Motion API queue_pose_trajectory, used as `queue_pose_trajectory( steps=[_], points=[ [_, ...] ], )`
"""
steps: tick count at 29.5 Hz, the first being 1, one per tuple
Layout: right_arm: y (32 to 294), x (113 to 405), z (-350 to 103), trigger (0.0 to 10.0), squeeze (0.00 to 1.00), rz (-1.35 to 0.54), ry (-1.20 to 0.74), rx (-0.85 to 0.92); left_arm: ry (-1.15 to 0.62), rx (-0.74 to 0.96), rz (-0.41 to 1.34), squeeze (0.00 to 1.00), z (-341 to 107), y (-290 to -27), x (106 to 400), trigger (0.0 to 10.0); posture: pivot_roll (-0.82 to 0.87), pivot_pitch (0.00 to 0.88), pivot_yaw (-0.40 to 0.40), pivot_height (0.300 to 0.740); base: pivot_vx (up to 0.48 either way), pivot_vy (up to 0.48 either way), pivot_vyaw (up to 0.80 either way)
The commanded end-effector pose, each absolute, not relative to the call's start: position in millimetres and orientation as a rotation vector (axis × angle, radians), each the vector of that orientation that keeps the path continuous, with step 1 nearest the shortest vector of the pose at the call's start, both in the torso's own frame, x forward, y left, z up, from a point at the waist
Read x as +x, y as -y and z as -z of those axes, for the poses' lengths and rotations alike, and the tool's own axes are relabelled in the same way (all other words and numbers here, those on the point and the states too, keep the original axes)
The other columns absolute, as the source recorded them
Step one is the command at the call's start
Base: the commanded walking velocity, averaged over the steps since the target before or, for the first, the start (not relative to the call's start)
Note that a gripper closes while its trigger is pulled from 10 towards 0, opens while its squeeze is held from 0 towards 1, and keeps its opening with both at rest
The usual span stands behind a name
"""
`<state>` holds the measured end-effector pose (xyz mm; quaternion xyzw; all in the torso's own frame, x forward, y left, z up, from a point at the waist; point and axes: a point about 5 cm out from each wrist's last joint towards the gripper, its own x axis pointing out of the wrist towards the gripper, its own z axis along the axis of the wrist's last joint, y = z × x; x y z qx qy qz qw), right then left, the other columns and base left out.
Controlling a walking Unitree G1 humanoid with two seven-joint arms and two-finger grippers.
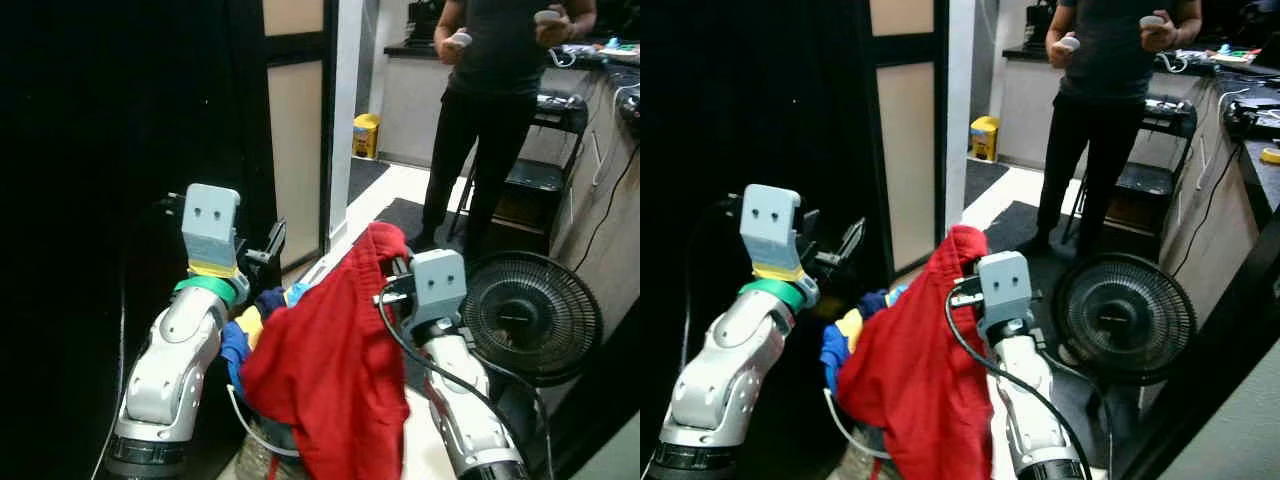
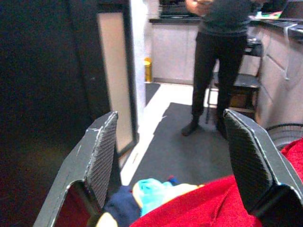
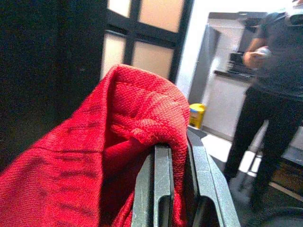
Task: Clothes washing
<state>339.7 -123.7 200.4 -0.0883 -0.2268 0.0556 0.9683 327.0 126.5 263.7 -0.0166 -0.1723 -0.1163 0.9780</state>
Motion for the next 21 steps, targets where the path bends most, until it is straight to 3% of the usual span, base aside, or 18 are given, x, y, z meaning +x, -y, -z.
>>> queue_pose_trajectory(
  steps=[1,7,21],
  points=[
    [125.7,339.2,-198.3,10.0,0.0,-0.094,0.452,-0.163,0.329,-0.024,0.232,0.0,-259.9,-127.3,326.4,10.0,-0.02,0.013,0.046,0.74,0.0,0.0,0.0],
    [125.0,340.0,-196.7,10.0,0.0,-0.097,0.438,-0.147,0.322,-0.016,0.219,0.0,-259.6,-129.2,326.6,10.0,-0.01,0.014,0.046,0.74,0.0,0.0,0.0],
    [119.9,341.2,-200.5,10.0,0.0,-0.097,0.444,-0.096,0.312,-0.006,0.22,0.0,-258.7,-131.8,327.4,10.0,-0.01,0.017,0.058,0.74,0.0,0.0,-0.8]
  ],
)
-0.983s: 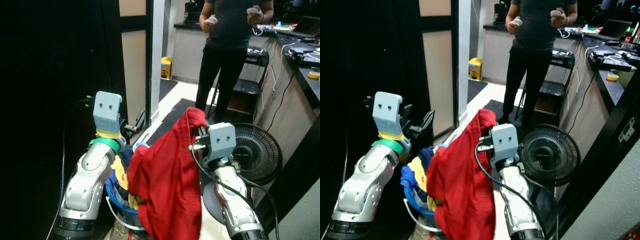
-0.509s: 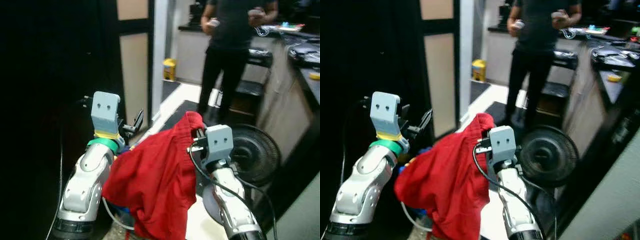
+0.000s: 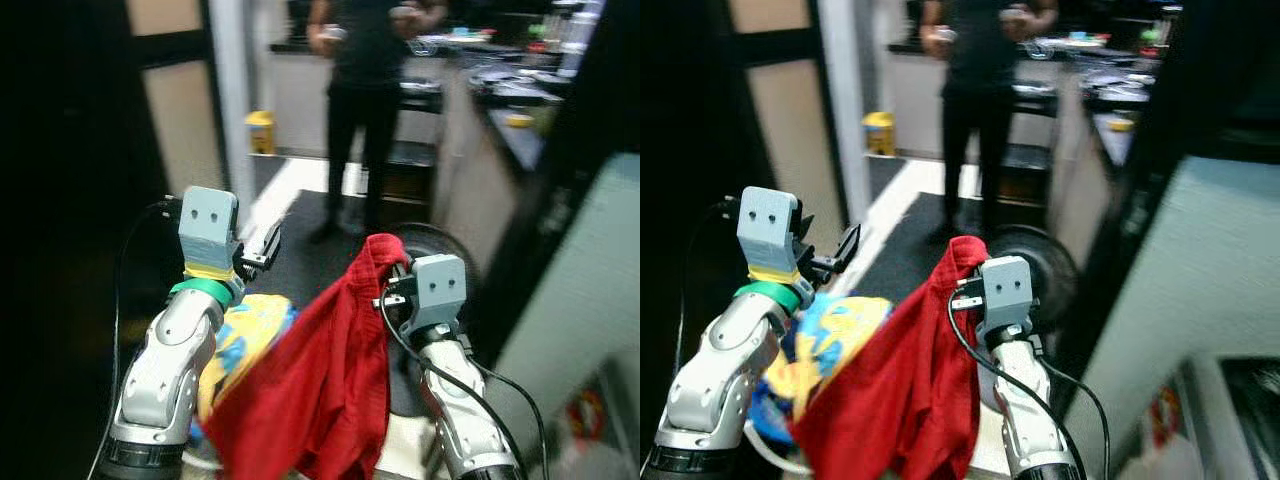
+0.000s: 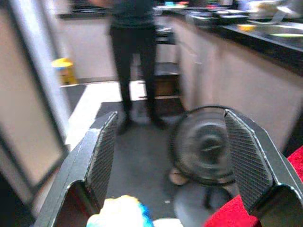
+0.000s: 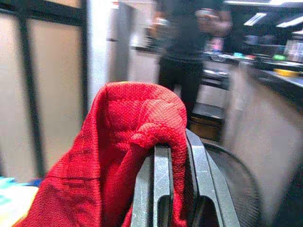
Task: Clothes washing
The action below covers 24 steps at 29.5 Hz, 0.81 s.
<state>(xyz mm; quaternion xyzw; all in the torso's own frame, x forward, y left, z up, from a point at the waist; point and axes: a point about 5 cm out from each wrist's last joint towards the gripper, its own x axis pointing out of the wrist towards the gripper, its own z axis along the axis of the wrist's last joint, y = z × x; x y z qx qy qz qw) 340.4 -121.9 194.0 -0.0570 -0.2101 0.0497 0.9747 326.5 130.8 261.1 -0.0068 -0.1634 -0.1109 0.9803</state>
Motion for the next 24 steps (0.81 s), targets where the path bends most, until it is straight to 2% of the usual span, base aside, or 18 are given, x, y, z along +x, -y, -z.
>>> queue_pose_trajectory(
  steps=[1,10,24],
  points=[
    [119.9,341.2,-200.5,10.0,0.0,-0.097,0.444,-0.096,0.312,-0.006,0.22,0.0,-258.7,-131.8,327.4,10.0,-0.01,0.017,0.058,0.74,0.0,0.0,-0.8],
    [114.9,342.6,-205.9,10.0,0.0,-0.109,0.461,-0.074,0.324,0.001,0.222,0.0,-263.3,-132.8,327.5,10.0,0.0,0.018,0.063,0.74,0.0,0.0,-0.8],
    [113.8,346.0,-221.3,10.0,0.0,-0.106,0.501,-0.018,0.464,0.064,0.203,0.0,-307.5,-145.3,328.6,10.0,0.01,0.008,0.069,0.74,0.0,0.0,-0.8]
  ],
)
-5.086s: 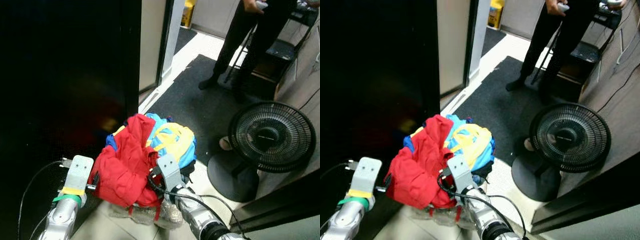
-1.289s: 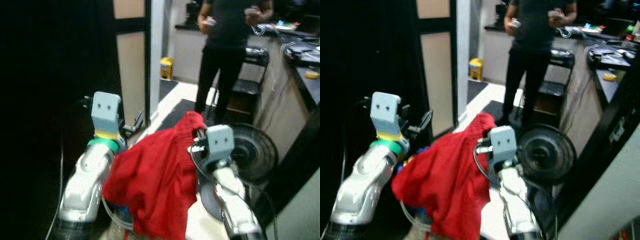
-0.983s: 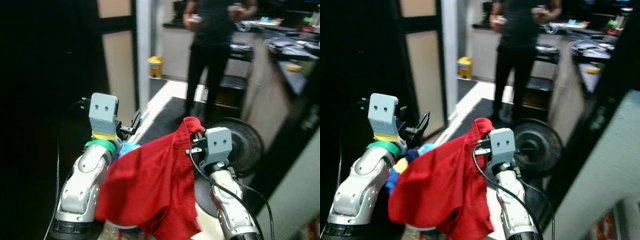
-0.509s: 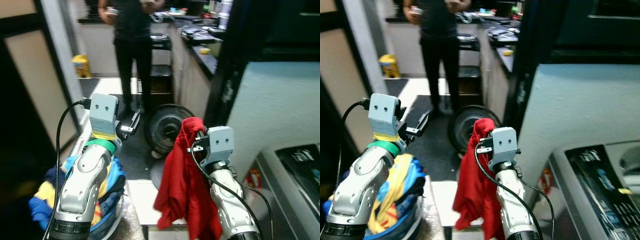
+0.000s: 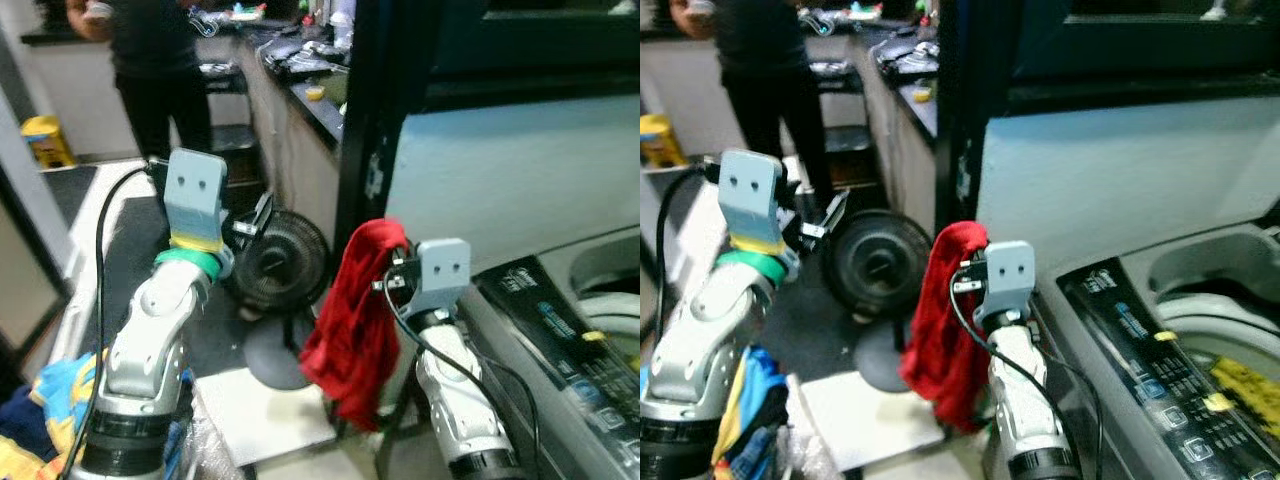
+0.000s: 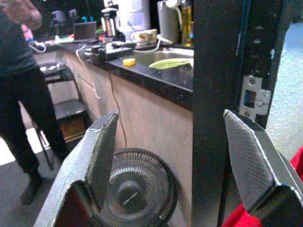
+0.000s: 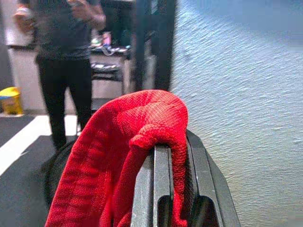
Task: Clothes washing
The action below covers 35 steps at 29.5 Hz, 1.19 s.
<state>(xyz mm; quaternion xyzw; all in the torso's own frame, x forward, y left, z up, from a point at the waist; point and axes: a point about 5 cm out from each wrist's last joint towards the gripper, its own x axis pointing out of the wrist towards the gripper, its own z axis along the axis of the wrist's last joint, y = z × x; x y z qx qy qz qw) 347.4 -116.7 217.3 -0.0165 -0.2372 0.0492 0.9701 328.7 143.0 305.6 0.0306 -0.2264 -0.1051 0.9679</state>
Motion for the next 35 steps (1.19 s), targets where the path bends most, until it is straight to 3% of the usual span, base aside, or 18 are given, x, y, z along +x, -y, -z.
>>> queue_pose_trajectory(
  steps=[1,35],
  points=[
    [113.8,346.1,-221.3,10.0,0.0,-0.106,0.501,-0.017,0.465,0.064,0.203,0.0,-307.8,-145.2,328.6,10.0,0.01,0.008,0.069,0.74,0.0,0.0,-0.8],
    [111.8,344.2,-219.8,10.0,0.0,-0.111,0.497,-0.007,0.479,0.057,0.212,0.0,-314.0,-143.6,329.7,10.0,0.01,0.021,0.077,0.74,0.0,0.0,-0.8]
  ],
)
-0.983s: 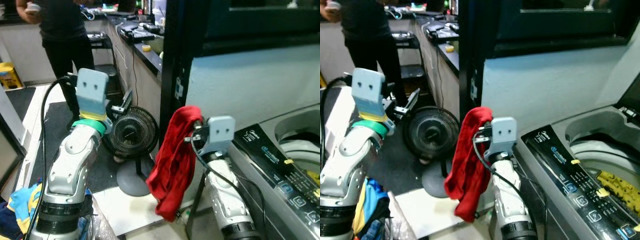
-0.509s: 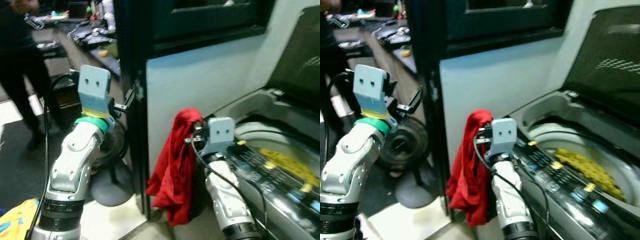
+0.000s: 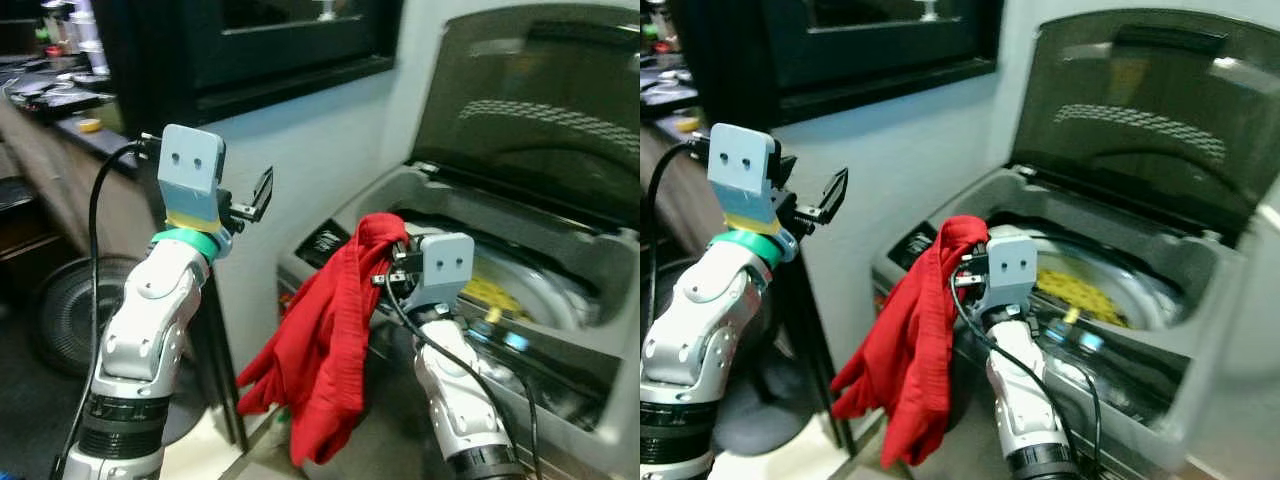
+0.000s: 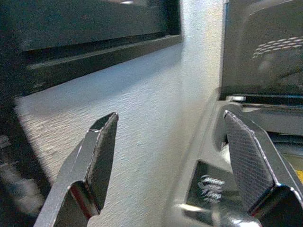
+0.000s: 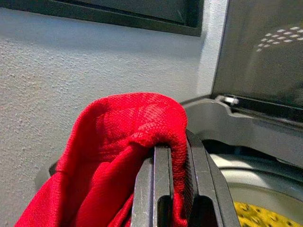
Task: Clothes washing
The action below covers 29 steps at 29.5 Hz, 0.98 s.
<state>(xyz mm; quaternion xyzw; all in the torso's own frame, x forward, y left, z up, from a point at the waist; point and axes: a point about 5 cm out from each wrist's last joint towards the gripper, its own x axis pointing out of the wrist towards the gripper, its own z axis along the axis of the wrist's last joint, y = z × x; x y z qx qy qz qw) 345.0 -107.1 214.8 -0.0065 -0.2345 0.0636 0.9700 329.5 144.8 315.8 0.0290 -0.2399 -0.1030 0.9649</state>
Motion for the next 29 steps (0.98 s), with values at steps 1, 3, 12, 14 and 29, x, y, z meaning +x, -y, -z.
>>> queue_pose_trajectory(
  steps=[1,3,12,14,29],
  points=[
    [111.8,344.3,-219.8,10.0,0.0,-0.112,0.497,-0.007,0.478,0.056,0.212,0.0,-313.7,-143.5,329.7,10.0,0.01,0.021,0.077,0.74,0.0,0.0,-0.8],
    [111.7,344.3,-219.8,10.0,0.0,-0.112,0.496,-0.007,0.478,0.056,0.213,0.0,-313.5,-143.4,329.8,10.0,0.01,0.021,0.077,0.74,0.0,0.0,-0.8],
    [111.4,344.4,-219.9,10.0,0.0,-0.116,0.496,-0.008,0.474,0.053,0.212,0.0,-312.1,-142.9,329.9,10.0,0.01,0.023,0.074,0.74,0.0,0.0,-0.8],
    [111.3,344.4,-219.9,10.0,0.0,-0.116,0.496,-0.008,0.474,0.053,0.211,0.0,-312.0,-142.9,329.9,10.0,0.01,0.023,0.074,0.74,0.0,0.0,-0.8],
    [108.7,343.4,-224.0,10.0,0.0,-0.131,0.519,-0.013,0.497,0.049,0.182,0.0,-313.1,-144.5,329.7,10.0,0.01,0.022,0.074,0.74,0.0,0.0,-0.67]
  ],
)
